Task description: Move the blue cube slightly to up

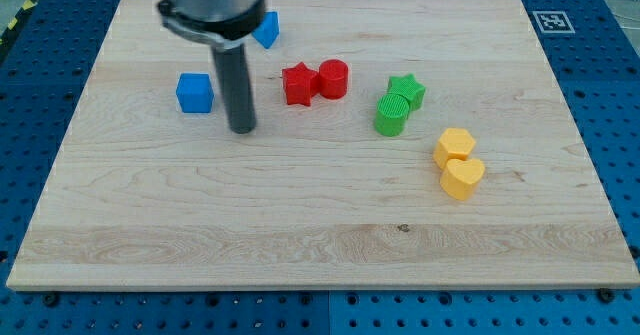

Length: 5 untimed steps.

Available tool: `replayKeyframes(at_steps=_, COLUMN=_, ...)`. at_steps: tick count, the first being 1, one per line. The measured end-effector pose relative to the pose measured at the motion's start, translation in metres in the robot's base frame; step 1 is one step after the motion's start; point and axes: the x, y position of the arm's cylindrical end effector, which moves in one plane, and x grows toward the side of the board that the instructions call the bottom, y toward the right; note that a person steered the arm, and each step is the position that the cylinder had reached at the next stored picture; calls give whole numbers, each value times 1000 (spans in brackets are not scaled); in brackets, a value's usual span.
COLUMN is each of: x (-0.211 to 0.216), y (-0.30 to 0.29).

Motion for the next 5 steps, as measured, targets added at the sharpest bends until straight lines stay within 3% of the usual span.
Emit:
replayKeyframes(at_steps=2, x=-23, y=-19)
replayKeyframes(at_steps=5, x=-40, y=-4)
